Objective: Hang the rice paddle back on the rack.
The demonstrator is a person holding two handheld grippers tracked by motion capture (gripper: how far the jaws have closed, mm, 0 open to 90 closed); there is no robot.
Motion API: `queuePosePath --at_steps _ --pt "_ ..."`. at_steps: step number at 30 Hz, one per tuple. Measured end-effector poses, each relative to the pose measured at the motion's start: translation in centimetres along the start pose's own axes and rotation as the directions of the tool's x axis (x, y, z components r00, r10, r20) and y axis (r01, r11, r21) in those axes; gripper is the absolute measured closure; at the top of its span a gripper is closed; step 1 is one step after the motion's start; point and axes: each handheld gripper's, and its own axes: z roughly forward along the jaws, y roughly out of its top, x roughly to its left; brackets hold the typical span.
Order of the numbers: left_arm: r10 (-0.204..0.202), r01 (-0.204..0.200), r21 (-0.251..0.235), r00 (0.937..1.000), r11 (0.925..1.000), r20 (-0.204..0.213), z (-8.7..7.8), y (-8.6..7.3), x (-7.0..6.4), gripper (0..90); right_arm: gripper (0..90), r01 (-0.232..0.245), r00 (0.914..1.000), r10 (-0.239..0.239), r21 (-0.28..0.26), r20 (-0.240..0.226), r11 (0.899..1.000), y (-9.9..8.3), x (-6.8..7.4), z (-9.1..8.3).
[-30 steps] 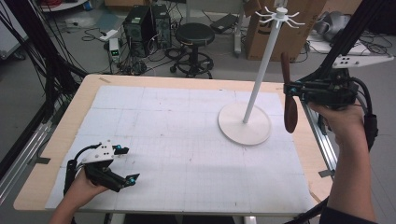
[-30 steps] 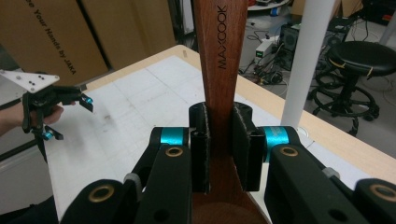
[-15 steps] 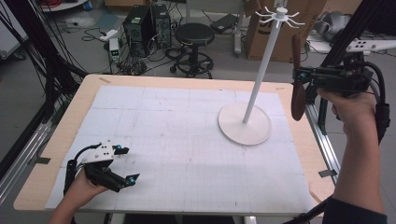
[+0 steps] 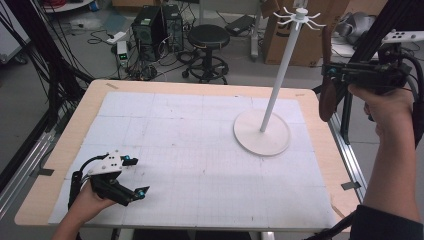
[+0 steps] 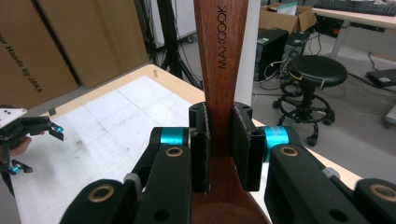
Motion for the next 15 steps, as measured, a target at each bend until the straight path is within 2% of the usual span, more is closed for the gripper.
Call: queuePosePath --at_steps 15 --pt "-0.002 0.002 -0.001 1.0000 1.0000 -0.001 -0.1 -0.1 0.0 1.6 78.4 0.000 0.9998 0.000 -0.007 0.018 1.000 0.8 -0.5 1.3"
